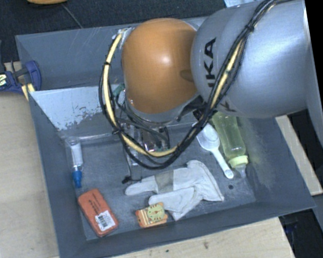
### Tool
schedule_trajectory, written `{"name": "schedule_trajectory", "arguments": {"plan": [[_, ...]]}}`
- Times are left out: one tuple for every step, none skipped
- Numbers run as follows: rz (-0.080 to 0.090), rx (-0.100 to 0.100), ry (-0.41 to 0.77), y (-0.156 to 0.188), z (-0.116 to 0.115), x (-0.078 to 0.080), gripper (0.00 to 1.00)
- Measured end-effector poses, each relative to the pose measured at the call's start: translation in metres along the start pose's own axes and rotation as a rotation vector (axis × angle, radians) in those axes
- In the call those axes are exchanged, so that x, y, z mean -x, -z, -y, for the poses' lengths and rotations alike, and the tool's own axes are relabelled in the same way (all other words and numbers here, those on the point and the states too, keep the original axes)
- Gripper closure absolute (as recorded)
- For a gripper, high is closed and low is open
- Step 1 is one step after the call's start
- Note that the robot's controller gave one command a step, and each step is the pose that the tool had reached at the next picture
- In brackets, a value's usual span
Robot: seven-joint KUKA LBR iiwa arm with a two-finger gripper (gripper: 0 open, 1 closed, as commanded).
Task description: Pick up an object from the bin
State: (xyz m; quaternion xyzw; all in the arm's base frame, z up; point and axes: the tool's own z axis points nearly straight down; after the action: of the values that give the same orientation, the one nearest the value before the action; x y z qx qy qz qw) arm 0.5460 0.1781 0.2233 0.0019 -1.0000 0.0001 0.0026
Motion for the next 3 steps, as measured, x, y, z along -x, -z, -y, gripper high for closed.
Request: {"name": "schedule_trajectory", "arguments": {"plan": [[0.008,0.002,-0.003,0.005,0.001,0.001,0.00],[0.015,0.004,-0.007,-0.038,0.018,-0.010,0.00],[0.005,0.001,0.010,-0.065,0.072,-0.005,0.00]]}}
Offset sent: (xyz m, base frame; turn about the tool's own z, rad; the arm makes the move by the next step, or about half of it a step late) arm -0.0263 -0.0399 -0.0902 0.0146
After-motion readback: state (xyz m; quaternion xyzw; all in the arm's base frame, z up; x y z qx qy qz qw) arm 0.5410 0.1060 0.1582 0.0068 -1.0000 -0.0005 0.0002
